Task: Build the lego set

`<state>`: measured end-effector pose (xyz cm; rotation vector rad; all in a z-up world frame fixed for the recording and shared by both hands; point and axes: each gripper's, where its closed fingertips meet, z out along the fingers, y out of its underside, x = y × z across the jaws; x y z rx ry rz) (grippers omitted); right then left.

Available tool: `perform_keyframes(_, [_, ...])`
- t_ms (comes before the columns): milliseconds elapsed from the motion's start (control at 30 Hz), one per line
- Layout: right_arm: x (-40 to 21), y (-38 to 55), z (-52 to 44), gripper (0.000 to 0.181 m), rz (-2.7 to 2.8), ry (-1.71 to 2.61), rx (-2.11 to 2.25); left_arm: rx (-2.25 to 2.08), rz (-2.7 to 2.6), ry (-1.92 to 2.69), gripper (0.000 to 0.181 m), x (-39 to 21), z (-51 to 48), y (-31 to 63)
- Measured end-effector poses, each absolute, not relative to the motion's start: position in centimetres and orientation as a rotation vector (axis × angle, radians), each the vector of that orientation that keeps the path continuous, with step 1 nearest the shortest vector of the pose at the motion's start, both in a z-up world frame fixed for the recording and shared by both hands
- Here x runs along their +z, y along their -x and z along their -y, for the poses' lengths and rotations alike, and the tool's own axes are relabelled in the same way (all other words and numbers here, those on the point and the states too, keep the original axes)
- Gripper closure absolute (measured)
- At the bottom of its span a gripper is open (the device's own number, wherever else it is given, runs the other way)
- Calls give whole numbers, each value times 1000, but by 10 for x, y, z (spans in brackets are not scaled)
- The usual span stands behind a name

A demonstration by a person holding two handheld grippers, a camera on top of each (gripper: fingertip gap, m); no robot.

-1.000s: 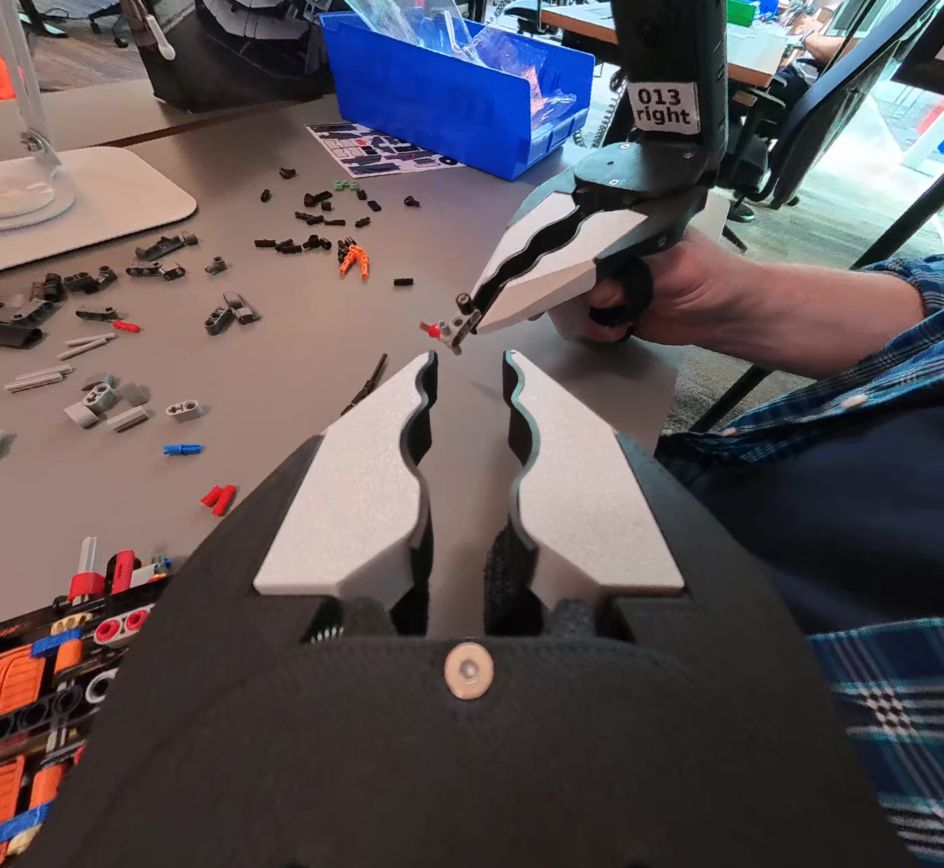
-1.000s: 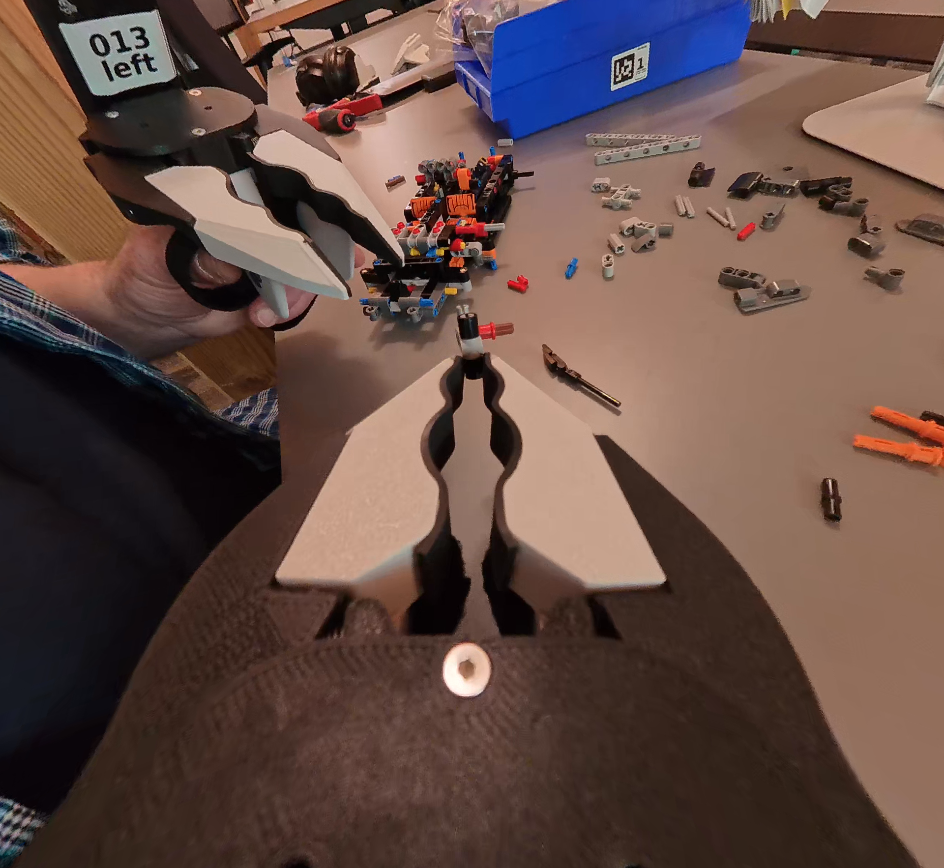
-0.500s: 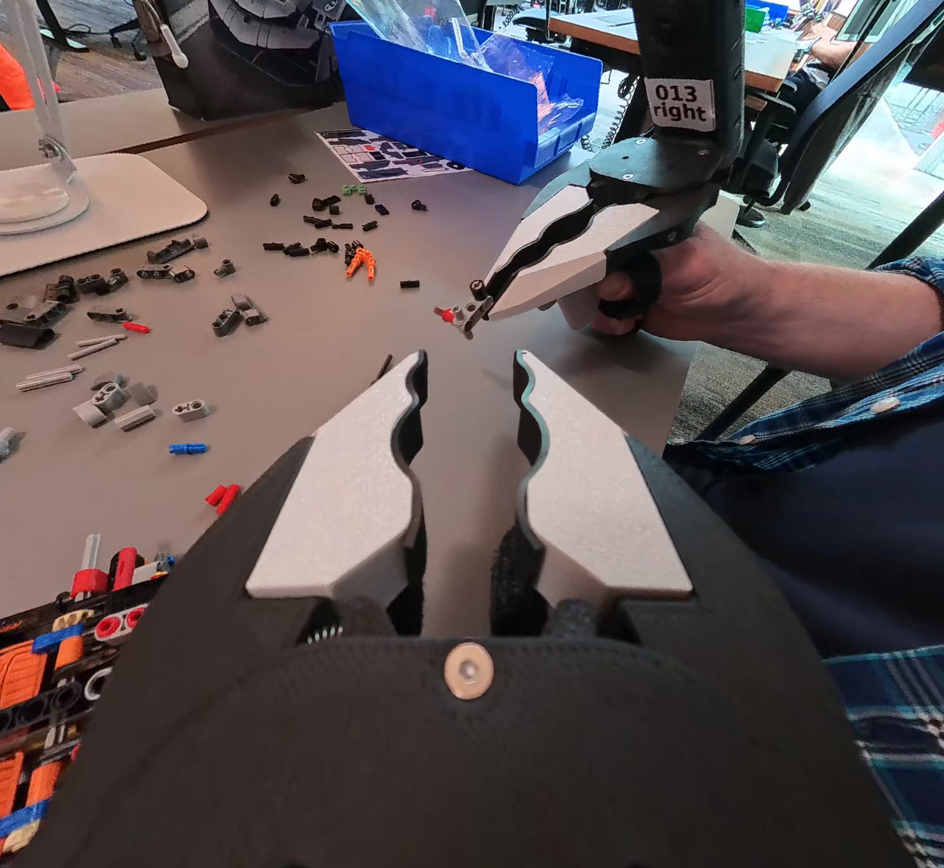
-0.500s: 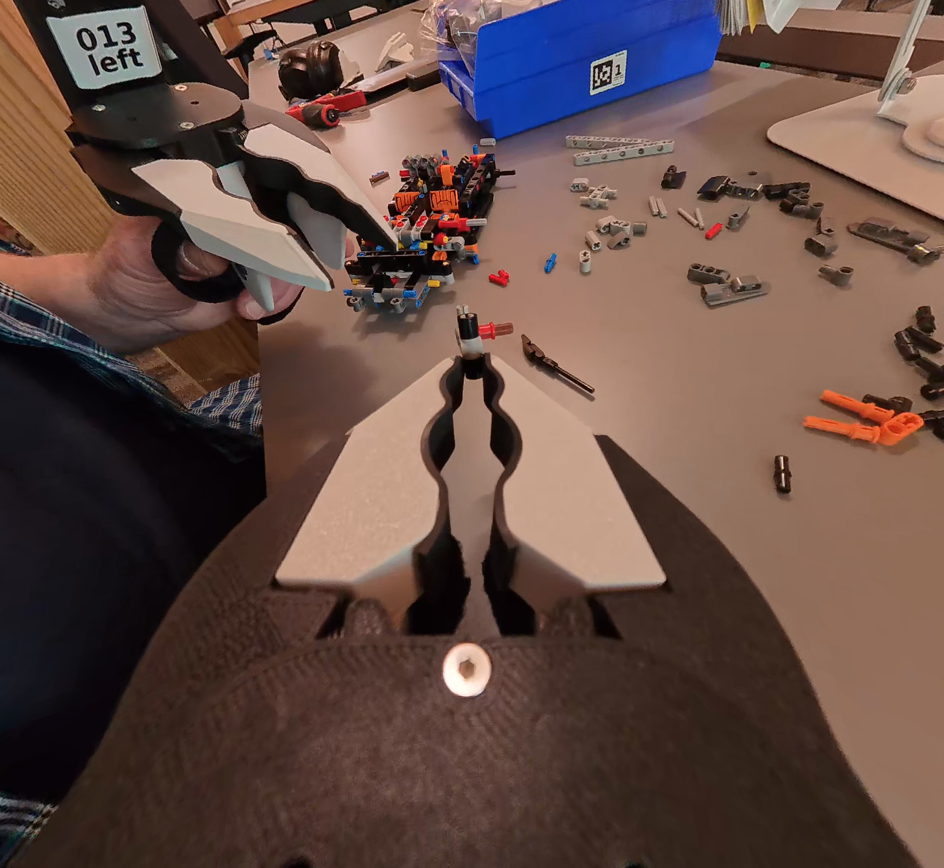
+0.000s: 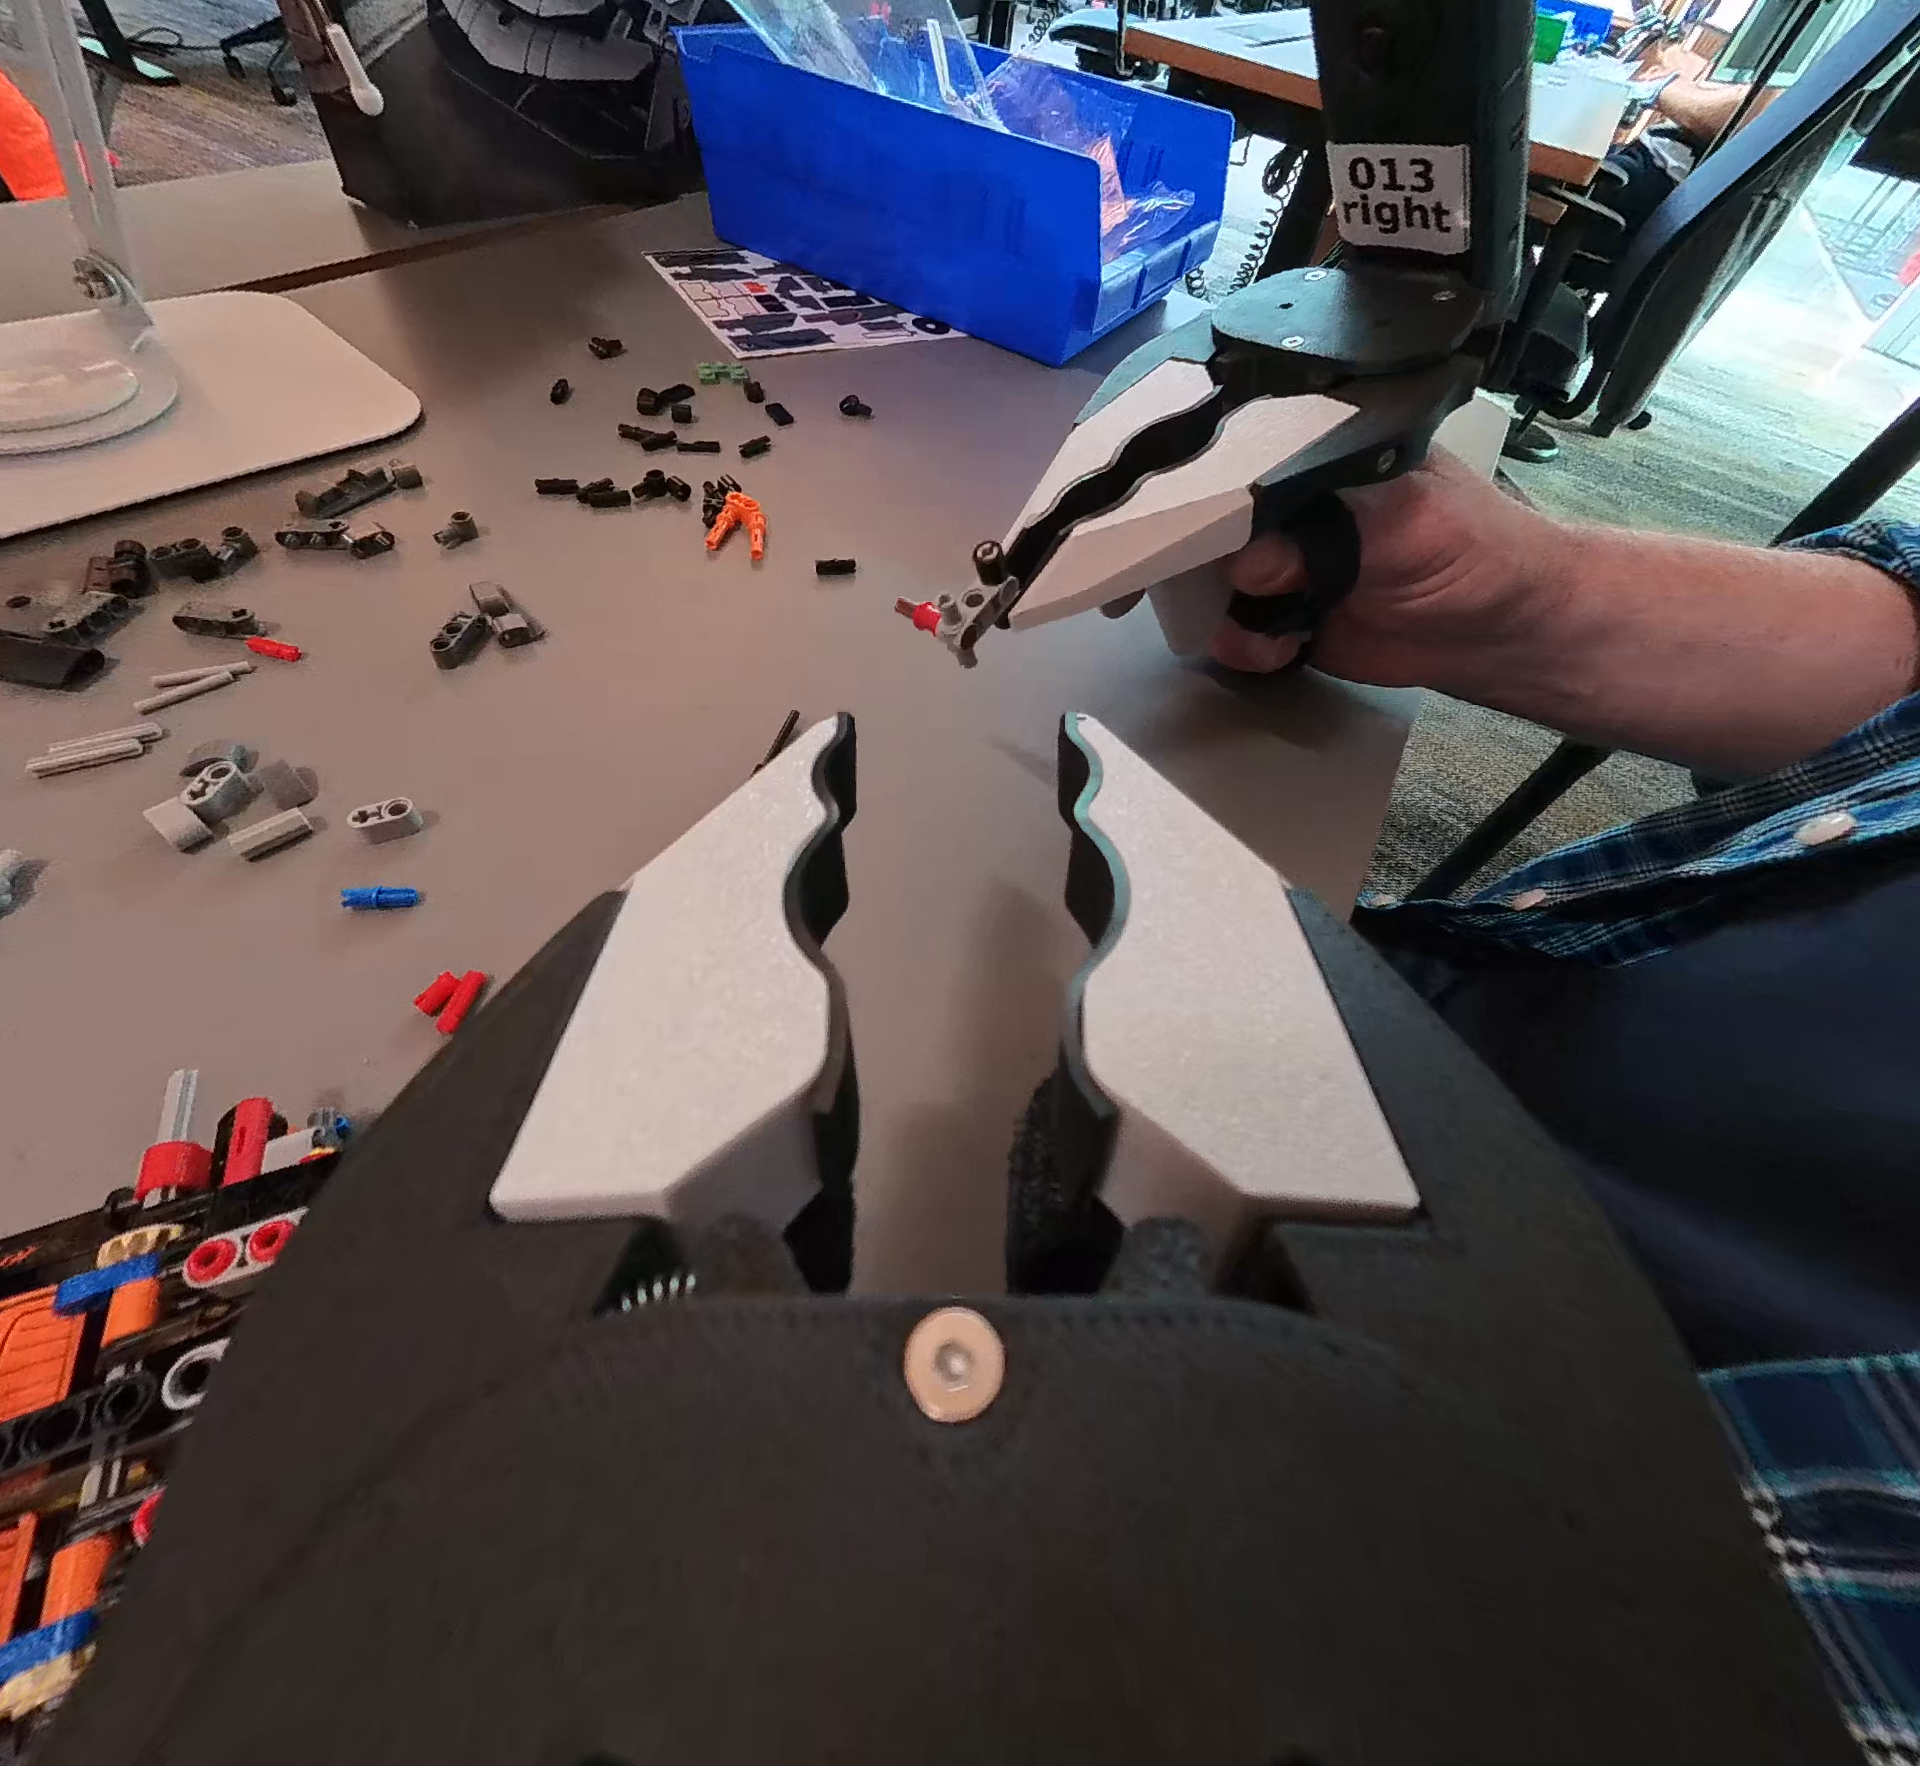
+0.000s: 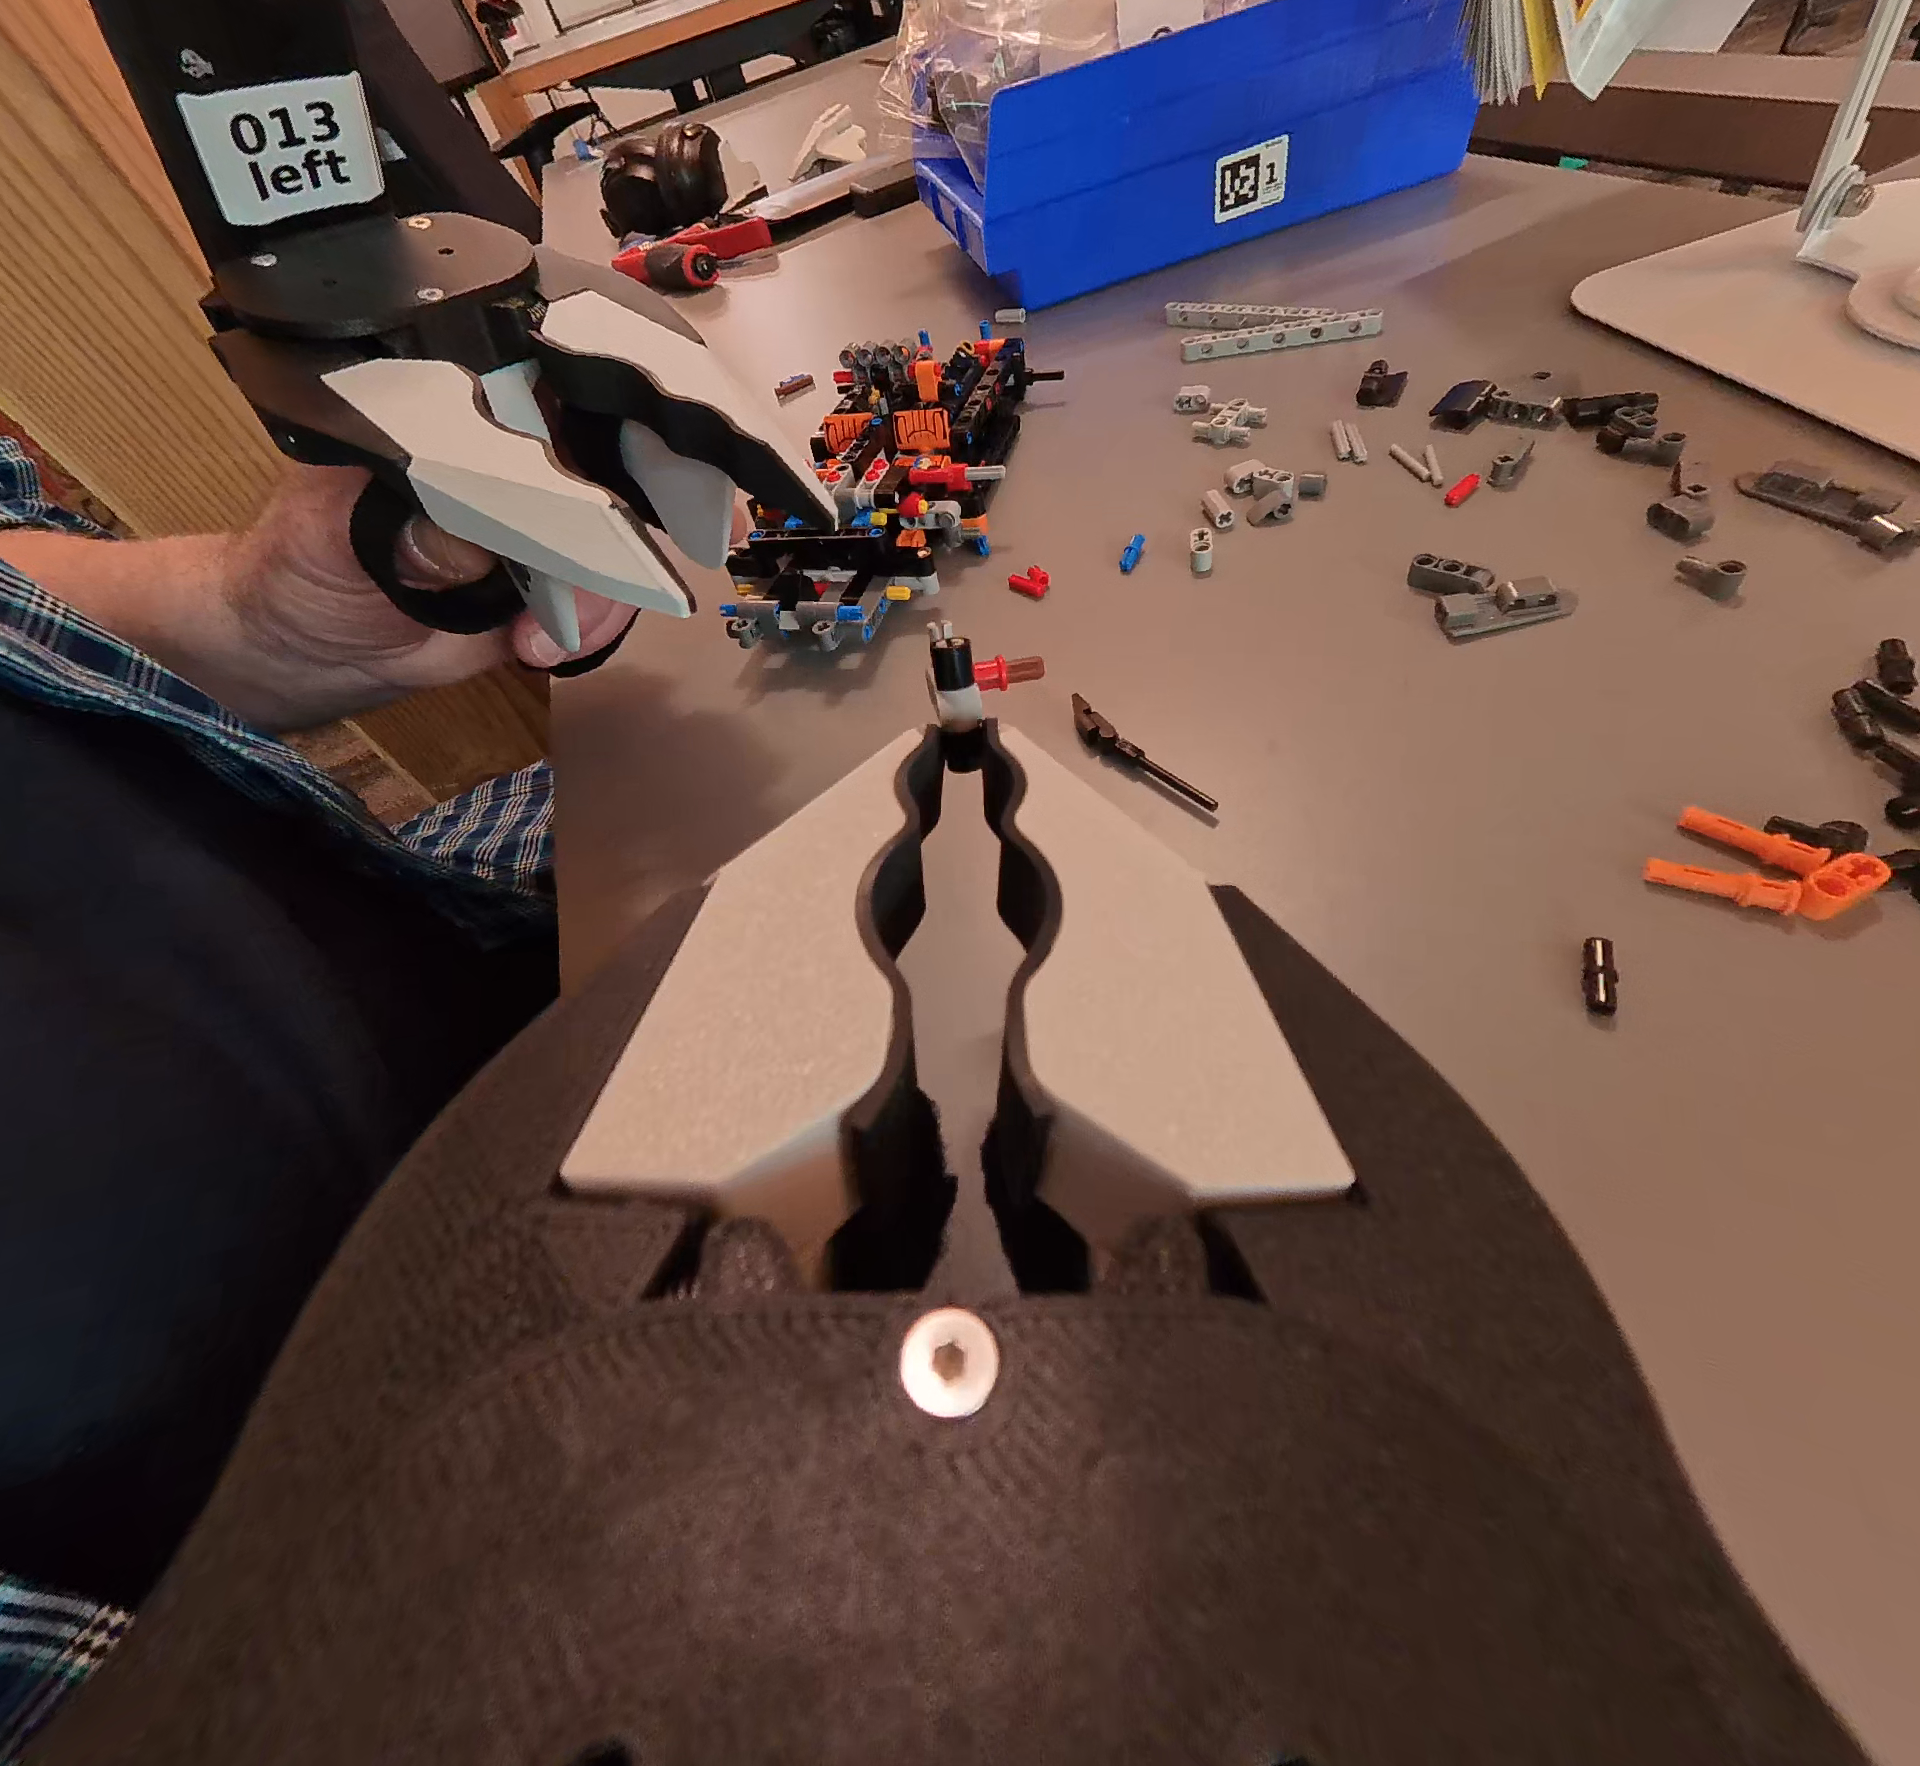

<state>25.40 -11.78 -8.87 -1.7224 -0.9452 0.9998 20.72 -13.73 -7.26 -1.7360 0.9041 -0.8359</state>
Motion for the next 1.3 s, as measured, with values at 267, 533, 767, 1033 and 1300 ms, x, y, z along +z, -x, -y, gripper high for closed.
perform_keyframes(267, [-88, -253, 119, 177, 958, 1712, 1006, -828, -901, 1736, 142, -73, 138, -206])
perform_keyframes(533, [-84, -253, 117, 177, 949, 1688, 1019, -821, -893, 1738, 140, -73, 139, -203])
perform_keyframes(767, [-76, -248, 119, 177, 939, 1657, 1066, -816, -887, 1740, 142, -73, 141, -199])
perform_keyframes(1033, [-39, -261, 118, 177, 792, 1507, 1319, -808, -870, 1736, 142, -71, 142, -194])
perform_keyframes(1300, [-28, -259, 120, 177, 782, 1447, 1408, -806, -848, 1736, 142, -69, 143, -188])
